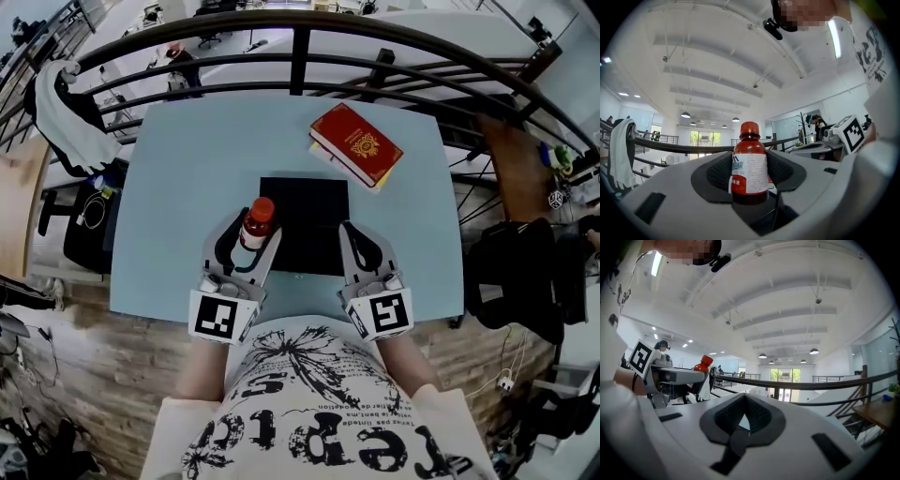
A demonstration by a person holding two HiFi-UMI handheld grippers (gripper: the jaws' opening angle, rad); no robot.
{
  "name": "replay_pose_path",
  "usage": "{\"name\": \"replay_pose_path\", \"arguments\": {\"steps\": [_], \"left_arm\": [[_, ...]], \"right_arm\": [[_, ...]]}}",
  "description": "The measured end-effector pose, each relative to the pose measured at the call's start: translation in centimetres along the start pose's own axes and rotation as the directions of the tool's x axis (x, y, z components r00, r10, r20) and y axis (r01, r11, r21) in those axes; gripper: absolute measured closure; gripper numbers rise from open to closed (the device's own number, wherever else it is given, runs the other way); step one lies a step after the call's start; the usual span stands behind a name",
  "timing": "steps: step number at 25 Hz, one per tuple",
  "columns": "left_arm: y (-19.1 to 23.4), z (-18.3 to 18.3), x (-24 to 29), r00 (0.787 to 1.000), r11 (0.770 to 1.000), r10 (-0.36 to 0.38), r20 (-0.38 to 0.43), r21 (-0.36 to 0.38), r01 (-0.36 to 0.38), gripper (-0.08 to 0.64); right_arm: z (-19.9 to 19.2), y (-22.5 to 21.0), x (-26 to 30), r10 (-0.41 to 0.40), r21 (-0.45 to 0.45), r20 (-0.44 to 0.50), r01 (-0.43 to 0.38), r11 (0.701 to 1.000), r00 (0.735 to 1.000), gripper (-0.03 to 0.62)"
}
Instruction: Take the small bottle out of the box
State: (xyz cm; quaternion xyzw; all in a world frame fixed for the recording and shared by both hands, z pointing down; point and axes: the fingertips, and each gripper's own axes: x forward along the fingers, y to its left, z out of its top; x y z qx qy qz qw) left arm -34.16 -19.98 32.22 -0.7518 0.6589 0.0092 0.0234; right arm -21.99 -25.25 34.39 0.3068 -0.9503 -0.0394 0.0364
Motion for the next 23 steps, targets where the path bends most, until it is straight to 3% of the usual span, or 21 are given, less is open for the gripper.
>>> {"name": "replay_pose_path", "arguments": {"steps": [23], "left_arm": [[-0.55,-0.19,1.0,1.0,1.0,-0.013,0.003,-0.009,0.013,0.327]], "right_arm": [[-0.14,-0.74,-0.2,-0.016,-0.009,-0.007,0.016,1.0,1.0,0.584]]}}
